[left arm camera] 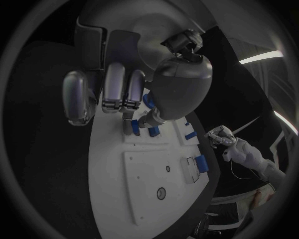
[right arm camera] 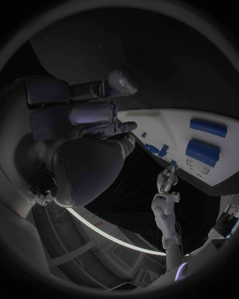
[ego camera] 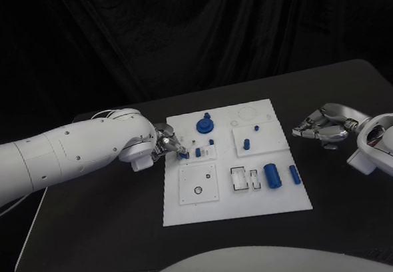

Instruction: Assemble the parts on the task board

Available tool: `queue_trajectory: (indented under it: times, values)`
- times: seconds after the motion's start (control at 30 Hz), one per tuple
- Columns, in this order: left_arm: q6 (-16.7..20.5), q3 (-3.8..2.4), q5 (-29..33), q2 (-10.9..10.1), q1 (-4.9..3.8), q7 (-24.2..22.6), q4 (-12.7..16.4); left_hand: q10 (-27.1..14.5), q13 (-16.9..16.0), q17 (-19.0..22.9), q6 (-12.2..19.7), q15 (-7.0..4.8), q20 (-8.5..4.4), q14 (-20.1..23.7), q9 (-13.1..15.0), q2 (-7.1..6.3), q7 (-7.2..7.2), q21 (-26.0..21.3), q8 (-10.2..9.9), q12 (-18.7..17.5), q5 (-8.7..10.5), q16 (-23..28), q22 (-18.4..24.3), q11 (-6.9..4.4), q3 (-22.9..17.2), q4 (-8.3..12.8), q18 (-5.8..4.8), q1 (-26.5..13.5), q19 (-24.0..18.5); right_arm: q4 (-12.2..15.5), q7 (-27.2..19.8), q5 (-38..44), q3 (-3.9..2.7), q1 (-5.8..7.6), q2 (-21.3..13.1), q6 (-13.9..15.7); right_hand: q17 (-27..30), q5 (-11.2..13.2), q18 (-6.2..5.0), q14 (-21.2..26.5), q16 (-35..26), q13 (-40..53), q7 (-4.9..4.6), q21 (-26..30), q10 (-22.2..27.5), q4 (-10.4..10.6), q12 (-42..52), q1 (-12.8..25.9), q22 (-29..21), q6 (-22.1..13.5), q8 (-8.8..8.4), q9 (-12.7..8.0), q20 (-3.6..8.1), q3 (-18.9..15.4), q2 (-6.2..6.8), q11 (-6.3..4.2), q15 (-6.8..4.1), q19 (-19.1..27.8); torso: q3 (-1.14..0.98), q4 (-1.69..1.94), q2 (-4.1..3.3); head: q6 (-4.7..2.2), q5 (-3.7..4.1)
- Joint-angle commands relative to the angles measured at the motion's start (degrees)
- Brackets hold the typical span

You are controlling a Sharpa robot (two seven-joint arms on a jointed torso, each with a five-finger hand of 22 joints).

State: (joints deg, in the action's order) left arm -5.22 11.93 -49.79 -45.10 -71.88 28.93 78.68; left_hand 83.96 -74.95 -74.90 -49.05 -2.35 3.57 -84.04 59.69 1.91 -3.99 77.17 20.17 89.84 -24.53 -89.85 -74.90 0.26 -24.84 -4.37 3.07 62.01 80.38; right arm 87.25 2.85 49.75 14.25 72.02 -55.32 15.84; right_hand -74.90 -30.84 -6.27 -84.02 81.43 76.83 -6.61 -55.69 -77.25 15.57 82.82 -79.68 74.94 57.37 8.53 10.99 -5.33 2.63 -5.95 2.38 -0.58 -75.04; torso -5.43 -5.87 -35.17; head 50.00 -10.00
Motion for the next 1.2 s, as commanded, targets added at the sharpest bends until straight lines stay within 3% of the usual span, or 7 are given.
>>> queue_trajectory:
  times: [0.03, 0.77, 0.93, 1.2]
  values:
    - [0.50, 0.16, 0.14, 0.15, 0.49, -1.12, 0.10, 6.04, -15.05, -15.10, -0.20, -0.51, 0.07, -5.96, 0.03, 0.02, 0.12, -0.29, 0.28, 0.16, 0.24, -0.15, -9.06, -0.41, -0.02, -0.35, 0.63, -0.42, -0.32, 0.09, 0.42, 0.09, -0.04, -0.15, -0.06, -0.24, -7.49, -0.26, -0.41, -0.77, -0.26, -0.80, -0.08, 0.39, 0.49, 0.09, 0.03, -0.68, 6.16, 0.36, -0.37, -0.07, 0.03, 0.35, 0.07, 0.10, -0.40, 0.56, -0.02, -0.03, -0.01, 0.00, -0.02]
    - [0.08, 0.16, 0.14, 0.17, 0.74, -1.32, 0.50, 6.04, -15.05, -15.10, -0.06, -0.49, 0.07, -5.96, -0.08, -0.02, 0.08, -0.63, 0.09, 0.16, 1.20, -0.15, -8.97, -0.38, -0.08, -0.59, 0.70, -0.57, -0.52, 0.05, 0.64, 0.09, -0.04, -0.16, 0.02, -0.53, -7.45, -0.32, -0.42, -0.74, -0.31, -0.81, -0.08, 0.45, 0.49, 0.13, 0.03, -0.69, 6.15, 0.36, -0.37, -0.07, 0.03, 0.39, 0.08, 0.10, -0.39, 0.58, -0.01, 0.02, -0.03, 0.00, -0.05]
    - [-0.27, 0.16, 0.14, 0.21, 0.80, -1.07, 0.51, 6.04, -15.05, -15.10, -0.16, -0.42, 0.13, -5.96, -0.52, 0.04, -0.01, -1.02, -0.42, 0.16, 8.27, -0.15, -9.01, -0.31, 0.63, -1.67, 0.72, -1.13, -0.57, 0.09, 0.72, 0.09, -0.04, -0.16, -0.04, -0.58, -7.45, -0.32, -0.42, -0.74, -0.31, -0.81, -0.08, 0.45, 0.49, 0.13, 0.03, -0.69, 6.15, 0.36, -0.37, -0.07, 0.03, 0.39, 0.08, 0.10, -0.39, 0.58, 0.01, 0.03, -0.04, 0.00, -0.08]
    - [-1.75, 0.16, 0.14, 0.45, 0.89, 0.32, 0.00, 6.04, -15.05, -15.10, -0.94, -0.14, 0.34, -5.96, -2.07, -1.03, -0.43, -0.98, -1.65, 0.16, 14.57, -0.15, -9.32, 0.08, 6.63, -6.44, 0.63, -5.09, -0.17, 0.15, 0.89, 0.09, -0.04, -0.16, -0.08, -0.79, -7.36, -0.40, -0.47, -0.69, -0.40, -0.90, -0.08, 0.73, 0.56, 0.18, -0.03, -0.74, 6.09, 0.35, -0.40, -0.08, 0.02, 0.49, 0.11, 0.10, -0.39, 0.69, -0.03, 0.01, -0.01, 0.00, -0.08]
